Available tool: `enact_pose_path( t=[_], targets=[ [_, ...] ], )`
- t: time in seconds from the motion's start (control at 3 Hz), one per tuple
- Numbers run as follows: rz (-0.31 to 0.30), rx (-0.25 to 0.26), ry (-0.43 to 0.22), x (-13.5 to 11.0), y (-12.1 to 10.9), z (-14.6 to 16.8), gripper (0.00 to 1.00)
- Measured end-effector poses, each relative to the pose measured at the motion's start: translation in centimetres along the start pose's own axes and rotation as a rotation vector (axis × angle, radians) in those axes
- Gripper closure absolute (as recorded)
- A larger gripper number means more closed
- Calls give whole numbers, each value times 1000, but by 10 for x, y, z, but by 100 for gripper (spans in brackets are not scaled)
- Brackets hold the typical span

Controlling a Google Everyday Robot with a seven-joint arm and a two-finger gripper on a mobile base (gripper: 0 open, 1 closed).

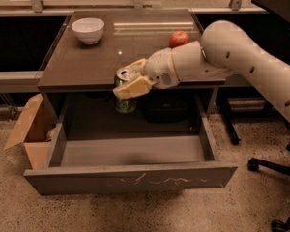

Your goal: Place green can into top drawer

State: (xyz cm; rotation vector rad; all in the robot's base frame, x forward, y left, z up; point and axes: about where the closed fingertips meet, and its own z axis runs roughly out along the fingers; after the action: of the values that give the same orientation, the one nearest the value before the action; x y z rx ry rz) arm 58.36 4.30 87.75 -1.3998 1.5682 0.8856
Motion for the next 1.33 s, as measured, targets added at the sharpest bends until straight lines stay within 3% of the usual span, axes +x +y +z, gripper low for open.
enact_pose_path(
  t=[0.67,1.33],
  targets=[
    [2,-37,40,14,9,15,100],
    [29,-70,95,89,30,42,100]
  ],
)
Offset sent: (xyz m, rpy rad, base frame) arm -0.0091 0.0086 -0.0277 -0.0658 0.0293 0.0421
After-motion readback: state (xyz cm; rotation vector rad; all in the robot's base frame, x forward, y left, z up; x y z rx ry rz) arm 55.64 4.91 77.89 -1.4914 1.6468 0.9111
